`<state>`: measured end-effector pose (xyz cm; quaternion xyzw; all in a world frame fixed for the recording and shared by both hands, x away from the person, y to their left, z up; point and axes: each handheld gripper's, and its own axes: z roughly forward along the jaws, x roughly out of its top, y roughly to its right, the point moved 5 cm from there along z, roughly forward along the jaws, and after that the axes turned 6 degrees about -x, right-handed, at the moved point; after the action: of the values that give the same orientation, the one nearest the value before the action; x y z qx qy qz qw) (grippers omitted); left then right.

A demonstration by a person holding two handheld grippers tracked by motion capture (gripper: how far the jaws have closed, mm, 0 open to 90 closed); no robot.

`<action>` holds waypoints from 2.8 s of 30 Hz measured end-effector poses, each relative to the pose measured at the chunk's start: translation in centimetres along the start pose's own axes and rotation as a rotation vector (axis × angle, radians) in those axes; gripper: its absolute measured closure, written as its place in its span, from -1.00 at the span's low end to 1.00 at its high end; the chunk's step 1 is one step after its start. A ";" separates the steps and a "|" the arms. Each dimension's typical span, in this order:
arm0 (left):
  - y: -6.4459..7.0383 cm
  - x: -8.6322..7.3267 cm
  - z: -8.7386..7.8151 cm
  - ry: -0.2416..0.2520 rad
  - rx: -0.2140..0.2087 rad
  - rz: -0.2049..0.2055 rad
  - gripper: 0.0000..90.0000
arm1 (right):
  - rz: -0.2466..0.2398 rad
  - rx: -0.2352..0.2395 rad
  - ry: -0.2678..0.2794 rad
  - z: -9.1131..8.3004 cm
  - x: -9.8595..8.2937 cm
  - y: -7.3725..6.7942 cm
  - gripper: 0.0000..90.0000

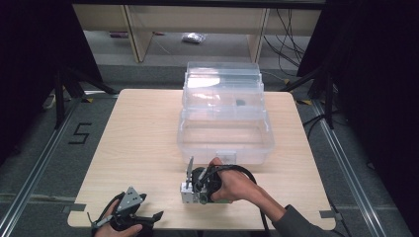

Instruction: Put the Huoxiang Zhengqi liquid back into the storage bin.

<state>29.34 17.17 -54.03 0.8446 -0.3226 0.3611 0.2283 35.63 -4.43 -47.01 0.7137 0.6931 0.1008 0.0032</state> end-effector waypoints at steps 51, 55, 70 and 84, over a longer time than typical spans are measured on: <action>0.0 -0.1 0.2 -0.009 -0.005 -0.003 -0.66 | 0.164 -0.063 0.043 -10.1 -10.2 8.5 0.44; 0.0 -0.1 0.2 -0.014 -0.005 0.004 -0.66 | 0.174 -0.059 0.047 -10.8 -10.5 9.4 0.44; 0.0 -0.2 0.2 -0.014 -0.008 0.005 -0.66 | 0.179 -0.055 0.041 -11.9 -10.7 12.8 0.44; 0.2 -0.2 0.4 -0.013 -0.017 -0.007 -0.66 | 0.183 -0.056 0.017 -10.5 -11.8 16.3 0.44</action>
<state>29.32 16.89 -54.39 0.8462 -0.3241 0.3519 0.2345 49.92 -18.15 -36.03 0.7727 0.6221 0.1259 0.0081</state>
